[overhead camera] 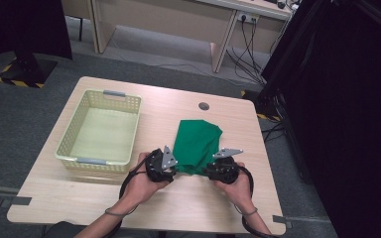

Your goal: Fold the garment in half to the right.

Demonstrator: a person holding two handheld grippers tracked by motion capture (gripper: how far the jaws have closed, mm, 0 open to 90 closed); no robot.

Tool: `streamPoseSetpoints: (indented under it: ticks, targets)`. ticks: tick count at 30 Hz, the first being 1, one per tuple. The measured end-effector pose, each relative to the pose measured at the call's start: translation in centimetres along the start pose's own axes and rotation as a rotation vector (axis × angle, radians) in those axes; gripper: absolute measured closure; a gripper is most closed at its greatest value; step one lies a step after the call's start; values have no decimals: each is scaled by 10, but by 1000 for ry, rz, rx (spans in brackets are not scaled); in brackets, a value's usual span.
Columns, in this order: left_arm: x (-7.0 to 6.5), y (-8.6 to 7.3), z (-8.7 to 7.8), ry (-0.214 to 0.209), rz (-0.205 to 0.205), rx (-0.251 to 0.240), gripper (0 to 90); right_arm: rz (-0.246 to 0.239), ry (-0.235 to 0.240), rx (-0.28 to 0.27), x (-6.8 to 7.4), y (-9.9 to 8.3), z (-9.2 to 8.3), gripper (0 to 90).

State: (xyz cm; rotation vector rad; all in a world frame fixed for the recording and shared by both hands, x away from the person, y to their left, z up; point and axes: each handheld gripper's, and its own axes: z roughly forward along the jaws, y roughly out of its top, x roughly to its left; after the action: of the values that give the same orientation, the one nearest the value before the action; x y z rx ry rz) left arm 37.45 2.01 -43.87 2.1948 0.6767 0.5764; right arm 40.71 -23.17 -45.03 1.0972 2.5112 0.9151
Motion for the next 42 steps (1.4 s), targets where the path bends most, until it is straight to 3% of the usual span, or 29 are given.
streamPoseSetpoints:
  ticks: [2,6,12,15,22,27,33,36,42]
  targets:
    - [0,0,0,1,0,-2,427,-1,-1,0,1,1,3,580]
    - [0,0,0,1,-1,-1,422,-25,-10,19,3,2,9,583]
    - [-1,-1,1,0,0,2,421,-27,-16,25,3,1,12,787]
    - [-1,-1,2,1,5,1,421,-15,-15,26,1,1,9,825]
    - [-1,-1,3,10,9,7,421,-15,-13,3,-5,5,-16,820]
    - [-2,-1,3,11,16,8,420,-31,-34,38,-9,4,-31,810]
    - [-3,0,2,2,28,6,417,-38,-49,92,-13,-4,-29,809]
    - [-2,1,0,-3,15,-9,410,-42,-51,116,-14,-9,-23,808]
    - [2,3,-6,14,-2,-32,397,-51,-82,120,-13,-7,-26,752]
